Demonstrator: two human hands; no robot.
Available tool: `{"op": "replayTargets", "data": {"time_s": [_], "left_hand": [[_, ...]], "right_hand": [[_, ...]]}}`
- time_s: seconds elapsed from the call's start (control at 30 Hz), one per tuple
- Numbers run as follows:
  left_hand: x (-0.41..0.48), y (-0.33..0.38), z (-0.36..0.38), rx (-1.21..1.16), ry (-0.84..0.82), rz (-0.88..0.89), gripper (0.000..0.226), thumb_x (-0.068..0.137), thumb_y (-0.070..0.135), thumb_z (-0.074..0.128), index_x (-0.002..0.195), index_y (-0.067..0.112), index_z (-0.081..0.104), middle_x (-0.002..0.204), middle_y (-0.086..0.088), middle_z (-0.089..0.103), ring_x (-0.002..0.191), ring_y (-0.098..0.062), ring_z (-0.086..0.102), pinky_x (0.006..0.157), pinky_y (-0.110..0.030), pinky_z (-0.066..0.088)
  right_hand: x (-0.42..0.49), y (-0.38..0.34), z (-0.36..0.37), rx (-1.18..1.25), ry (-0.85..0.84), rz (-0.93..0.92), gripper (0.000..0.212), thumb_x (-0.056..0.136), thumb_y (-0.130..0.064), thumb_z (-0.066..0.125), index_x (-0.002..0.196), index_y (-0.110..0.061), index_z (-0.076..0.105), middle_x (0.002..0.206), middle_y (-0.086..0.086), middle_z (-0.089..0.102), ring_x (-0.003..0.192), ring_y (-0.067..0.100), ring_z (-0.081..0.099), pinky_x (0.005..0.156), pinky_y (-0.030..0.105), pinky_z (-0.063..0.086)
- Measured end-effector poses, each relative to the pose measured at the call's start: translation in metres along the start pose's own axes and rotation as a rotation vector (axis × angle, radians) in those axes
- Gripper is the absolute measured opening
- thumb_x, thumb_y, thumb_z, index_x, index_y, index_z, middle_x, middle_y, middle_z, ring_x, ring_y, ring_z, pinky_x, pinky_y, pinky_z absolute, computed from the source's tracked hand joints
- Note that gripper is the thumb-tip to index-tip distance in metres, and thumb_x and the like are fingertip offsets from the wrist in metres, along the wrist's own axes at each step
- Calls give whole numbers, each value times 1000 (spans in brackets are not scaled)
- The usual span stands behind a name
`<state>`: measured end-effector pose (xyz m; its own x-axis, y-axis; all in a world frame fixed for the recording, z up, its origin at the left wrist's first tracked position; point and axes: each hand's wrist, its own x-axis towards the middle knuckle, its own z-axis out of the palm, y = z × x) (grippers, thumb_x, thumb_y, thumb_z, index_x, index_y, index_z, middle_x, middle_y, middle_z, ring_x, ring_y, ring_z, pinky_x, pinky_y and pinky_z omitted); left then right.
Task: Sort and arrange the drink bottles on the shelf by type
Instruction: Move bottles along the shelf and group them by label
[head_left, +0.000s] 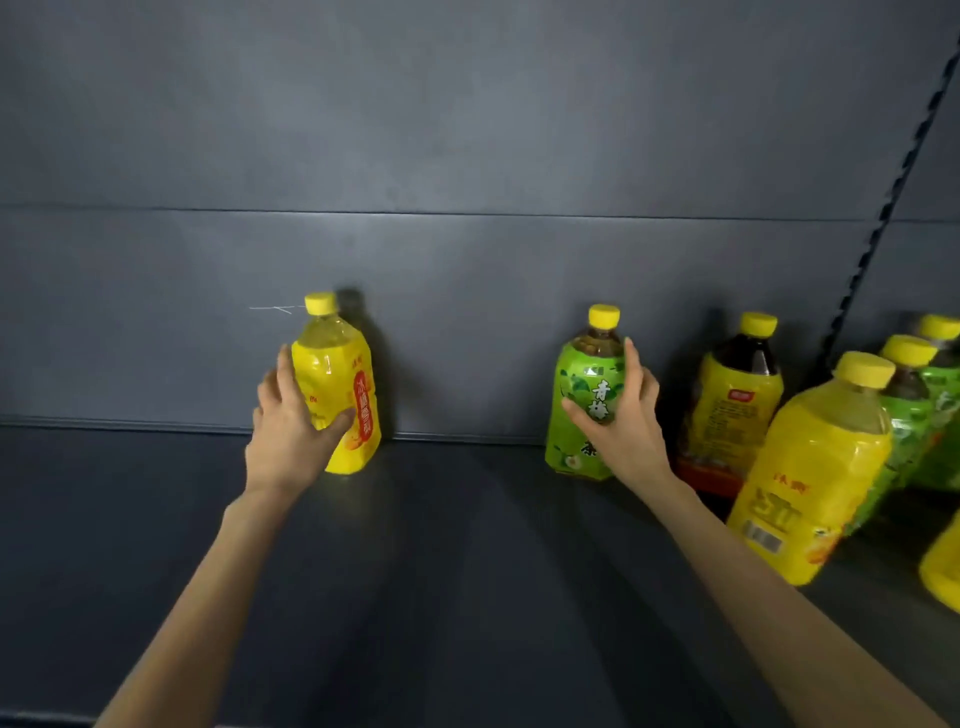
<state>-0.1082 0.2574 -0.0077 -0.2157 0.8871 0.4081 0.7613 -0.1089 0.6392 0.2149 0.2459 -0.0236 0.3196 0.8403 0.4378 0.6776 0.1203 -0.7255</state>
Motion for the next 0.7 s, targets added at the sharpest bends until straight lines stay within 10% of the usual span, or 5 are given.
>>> {"op": "replayTargets", "data": {"time_s": [0.27,0.47,0.6,0.7], "left_hand": [[38,3,24,-198,50,-81,93,78,35,75,149,31,14,136,-21,33,111,-51,49,93,-54,38],[24,-20,10,-399,-90,89,94,58,57,72,140,47,26,128,-1,47,115,-29,51,93,-47,44],[2,-29,3,-704,-305,139,92,62,43,85,136,51,31,127,11,55,111,-12,58,85,-42,55],[-13,-31,0,-813,-428,163,108,48,56,86,141,43,32,127,14,56,112,-4,57,74,-20,55]], "right_hand": [[19,-8,19,-52,158,62,93,72,-46,77,144,-27,23,141,6,37,120,28,49,89,46,45],[-13,-6,-4,242,-40,-59,92,58,-57,80,134,-45,30,130,-5,52,119,14,55,99,46,47],[-50,-19,-20,451,-199,-83,86,62,-33,81,131,-45,31,125,-12,55,115,3,57,95,25,50],[-80,-32,-16,325,-74,-87,89,62,-50,77,131,-53,22,133,-14,35,119,-17,38,93,4,38]]}}
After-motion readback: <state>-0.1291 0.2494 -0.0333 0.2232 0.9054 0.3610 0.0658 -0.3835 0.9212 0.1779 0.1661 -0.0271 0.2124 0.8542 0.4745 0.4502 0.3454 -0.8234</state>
